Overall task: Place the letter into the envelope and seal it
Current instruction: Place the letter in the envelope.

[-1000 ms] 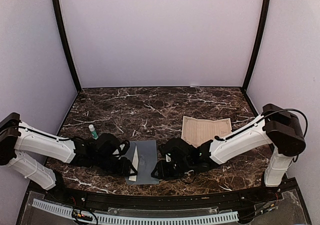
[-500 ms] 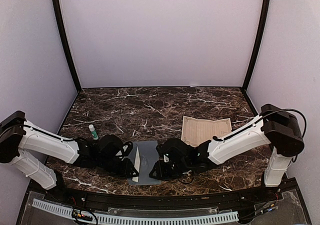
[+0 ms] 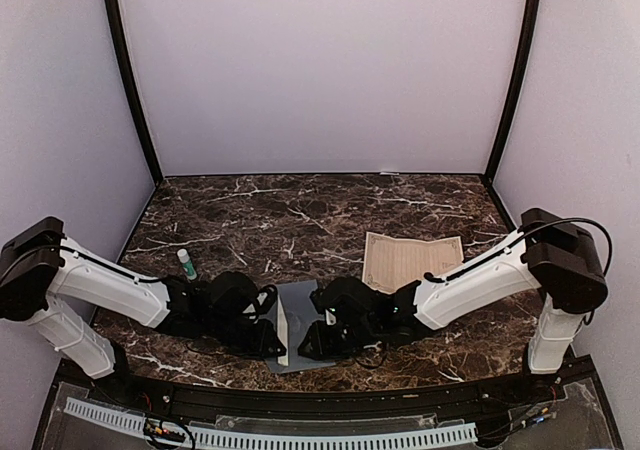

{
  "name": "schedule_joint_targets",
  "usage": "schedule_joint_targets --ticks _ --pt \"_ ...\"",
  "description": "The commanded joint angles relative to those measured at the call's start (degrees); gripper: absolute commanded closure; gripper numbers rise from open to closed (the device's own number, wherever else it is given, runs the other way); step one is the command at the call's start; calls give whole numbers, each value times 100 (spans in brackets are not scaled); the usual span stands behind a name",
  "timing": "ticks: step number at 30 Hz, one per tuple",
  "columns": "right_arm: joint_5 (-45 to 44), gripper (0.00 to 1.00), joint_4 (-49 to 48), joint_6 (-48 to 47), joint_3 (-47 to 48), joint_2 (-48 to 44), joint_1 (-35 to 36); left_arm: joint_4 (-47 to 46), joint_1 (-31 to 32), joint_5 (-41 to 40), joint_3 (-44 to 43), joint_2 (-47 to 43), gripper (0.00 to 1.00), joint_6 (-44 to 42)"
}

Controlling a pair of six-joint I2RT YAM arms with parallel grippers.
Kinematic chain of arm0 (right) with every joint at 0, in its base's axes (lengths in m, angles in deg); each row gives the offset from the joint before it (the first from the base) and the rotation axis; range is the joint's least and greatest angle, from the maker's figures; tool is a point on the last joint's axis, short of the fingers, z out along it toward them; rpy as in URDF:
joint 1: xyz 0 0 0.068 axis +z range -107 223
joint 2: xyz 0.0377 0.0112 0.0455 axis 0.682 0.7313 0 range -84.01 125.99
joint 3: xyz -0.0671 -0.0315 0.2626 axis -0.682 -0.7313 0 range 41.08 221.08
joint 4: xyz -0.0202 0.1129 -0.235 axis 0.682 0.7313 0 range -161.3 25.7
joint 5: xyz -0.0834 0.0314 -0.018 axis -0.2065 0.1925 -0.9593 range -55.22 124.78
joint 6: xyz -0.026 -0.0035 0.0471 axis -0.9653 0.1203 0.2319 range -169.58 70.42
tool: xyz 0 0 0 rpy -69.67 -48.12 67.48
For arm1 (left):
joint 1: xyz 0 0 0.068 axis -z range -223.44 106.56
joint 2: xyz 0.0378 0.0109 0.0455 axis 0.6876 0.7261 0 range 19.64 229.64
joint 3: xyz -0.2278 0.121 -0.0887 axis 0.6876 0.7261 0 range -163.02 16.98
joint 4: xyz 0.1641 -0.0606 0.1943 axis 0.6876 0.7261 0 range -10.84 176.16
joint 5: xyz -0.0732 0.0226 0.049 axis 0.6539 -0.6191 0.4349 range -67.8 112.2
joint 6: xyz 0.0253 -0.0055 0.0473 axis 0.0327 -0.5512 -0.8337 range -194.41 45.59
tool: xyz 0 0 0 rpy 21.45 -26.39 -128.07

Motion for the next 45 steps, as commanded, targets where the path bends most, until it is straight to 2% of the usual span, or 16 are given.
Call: schedule_joint_targets --ticks 1,4,8,12,20,29,45 --pt "-310 69 198 -27 94 -174 66 529 40 -377 -100 -152 85 -76" --pt "-619 66 513 -69 83 -410 63 812 40 -596 -88 -456 71 -81" --pt "-1006 64 945 -123 77 -642 61 1056 42 -761 -40 -895 58 -41" --pt "-1096 62 1106 -129 45 -700 58 1066 39 -640 17 -961 54 37" --pt "-997 60 1053 30 -160 -664 59 652 60 -289 144 -809 55 158" --pt "-878 59 987 42 -125 -452 72 633 167 -204 114 -535 61 168" --pt "-785 60 906 43 -112 -331 81 559 305 -260 -48 -241 84 142"
